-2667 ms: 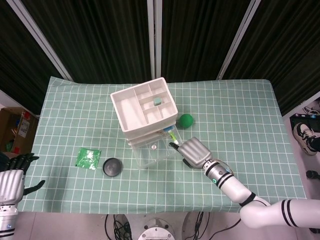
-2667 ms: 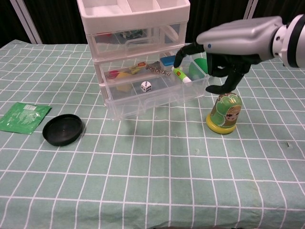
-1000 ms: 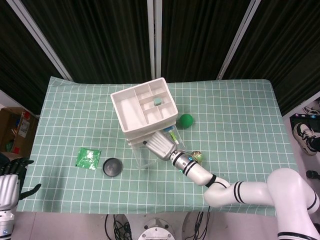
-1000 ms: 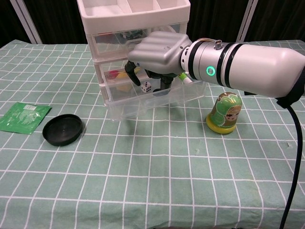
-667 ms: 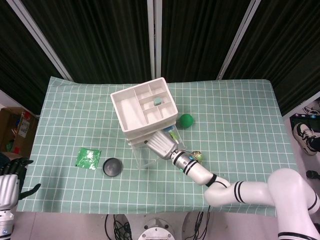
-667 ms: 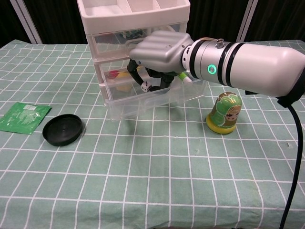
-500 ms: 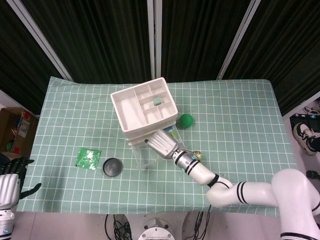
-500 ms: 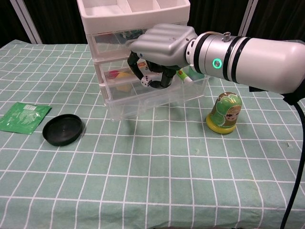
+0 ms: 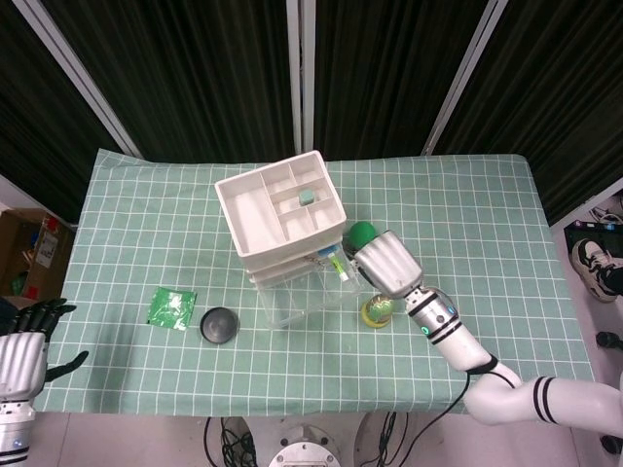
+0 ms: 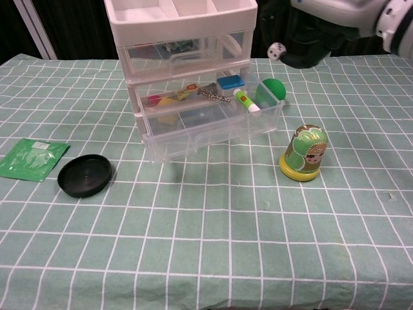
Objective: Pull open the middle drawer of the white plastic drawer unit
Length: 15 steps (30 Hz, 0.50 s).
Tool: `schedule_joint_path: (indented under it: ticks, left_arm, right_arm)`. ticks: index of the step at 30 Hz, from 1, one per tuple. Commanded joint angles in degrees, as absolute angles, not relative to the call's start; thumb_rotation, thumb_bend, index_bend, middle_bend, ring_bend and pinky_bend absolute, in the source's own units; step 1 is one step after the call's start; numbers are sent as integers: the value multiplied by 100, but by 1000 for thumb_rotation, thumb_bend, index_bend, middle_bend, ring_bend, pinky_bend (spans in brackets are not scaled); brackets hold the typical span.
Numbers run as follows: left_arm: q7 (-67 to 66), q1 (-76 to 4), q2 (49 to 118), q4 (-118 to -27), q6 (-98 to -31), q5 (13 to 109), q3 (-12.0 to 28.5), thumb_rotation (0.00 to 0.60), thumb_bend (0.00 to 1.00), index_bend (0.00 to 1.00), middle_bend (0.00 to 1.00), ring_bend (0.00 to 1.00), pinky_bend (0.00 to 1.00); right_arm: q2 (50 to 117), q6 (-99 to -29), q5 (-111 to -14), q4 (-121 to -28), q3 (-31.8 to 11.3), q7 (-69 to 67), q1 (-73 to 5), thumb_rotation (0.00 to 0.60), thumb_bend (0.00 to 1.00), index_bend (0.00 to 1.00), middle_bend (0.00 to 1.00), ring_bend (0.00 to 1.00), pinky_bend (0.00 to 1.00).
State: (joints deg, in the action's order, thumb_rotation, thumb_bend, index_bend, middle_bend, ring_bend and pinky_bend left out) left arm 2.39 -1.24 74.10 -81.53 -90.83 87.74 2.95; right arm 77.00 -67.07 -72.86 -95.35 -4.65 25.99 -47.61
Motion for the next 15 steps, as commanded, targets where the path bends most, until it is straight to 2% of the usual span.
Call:
schedule_joint_path:
  ticks: [1,9,15]
  left_arm:
    - [177,-148,7428,-8202,-9075,8797,294,600,87,276,222,174,199]
    - [-14,-117,7378,-8395,-9093,8781,257,600,87,276,222,175,199]
    - [-61,-106,7319,-8459,-9093,8756,256,600,87,277,222,175,199]
  right_arm:
    - [7727,-6495,-7176,-9063,-226,2224,-4483,600,371,686,943,1000,1000]
    - [8688,-5749,-7131,-7685,-121,2203,-4549,600,375,653,944,1000,1000]
    - [9115,-5411,-7126,-7115,-175,2229,-4625,600,376,593,944,1000,1000]
